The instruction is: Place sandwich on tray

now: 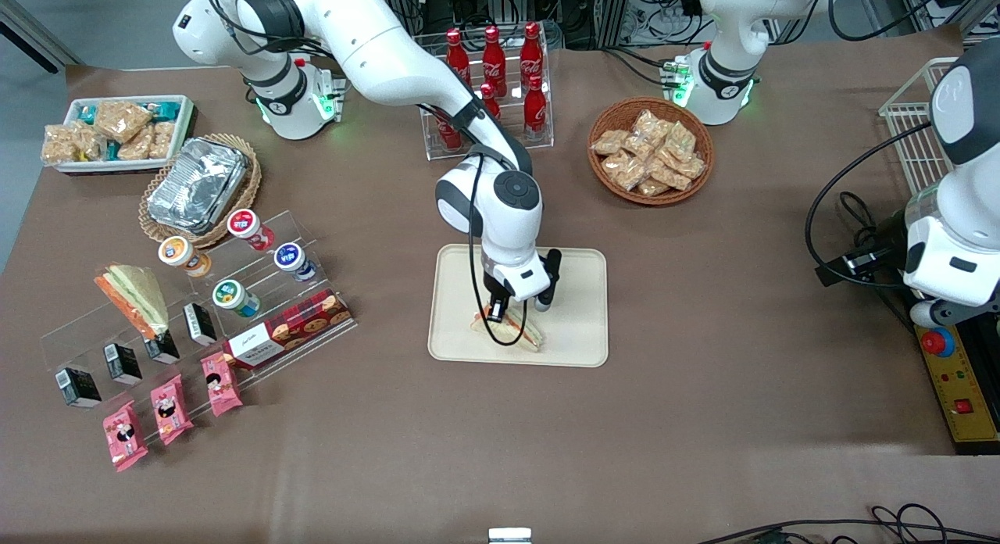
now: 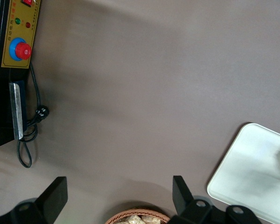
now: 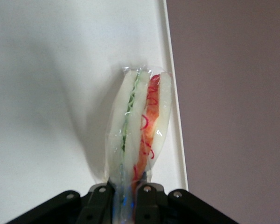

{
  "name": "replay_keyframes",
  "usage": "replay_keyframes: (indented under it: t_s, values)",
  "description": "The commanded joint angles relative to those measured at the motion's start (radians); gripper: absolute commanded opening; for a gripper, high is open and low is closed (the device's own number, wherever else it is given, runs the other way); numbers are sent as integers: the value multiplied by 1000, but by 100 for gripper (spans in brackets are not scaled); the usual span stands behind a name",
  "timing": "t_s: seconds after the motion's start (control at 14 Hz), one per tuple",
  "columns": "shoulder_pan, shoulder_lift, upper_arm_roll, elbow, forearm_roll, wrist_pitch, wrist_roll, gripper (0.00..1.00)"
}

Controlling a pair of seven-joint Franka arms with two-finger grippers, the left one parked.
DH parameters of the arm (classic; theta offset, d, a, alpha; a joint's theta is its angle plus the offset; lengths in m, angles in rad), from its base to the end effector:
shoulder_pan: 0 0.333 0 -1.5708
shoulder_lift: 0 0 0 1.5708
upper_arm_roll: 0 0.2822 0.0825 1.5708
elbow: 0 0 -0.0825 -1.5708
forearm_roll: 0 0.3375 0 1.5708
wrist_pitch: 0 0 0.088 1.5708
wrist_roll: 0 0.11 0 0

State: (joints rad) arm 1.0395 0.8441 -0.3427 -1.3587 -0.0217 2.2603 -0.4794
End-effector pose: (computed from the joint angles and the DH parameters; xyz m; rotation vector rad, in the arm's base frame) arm 0.4902 0.4776 0.2447 2.2854 1.7562 0.1861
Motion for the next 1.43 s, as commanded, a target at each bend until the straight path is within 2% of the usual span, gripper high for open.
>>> replay_keyframes:
  t_s: [0.0,0.07,0.14,0.36,0.5,0.71,1.07,1.29,1.36]
  values:
    - [-10,0,4,-4,43,15,-41,31]
    - [-9,0,4,-4,63,7,-38,52]
    - [-13,-2,4,-4,87,1,-38,60]
    - [-45,-22,2,-4,199,-30,-38,60]
    - [-53,-45,-7,0,221,-94,-28,60]
    - [-123,-121,-2,1,238,-191,82,60]
    - [-284,-250,-5,0,374,-303,145,61]
    - [-375,-292,-7,1,376,-388,182,62]
    - [-407,-310,-9,3,373,-431,227,72]
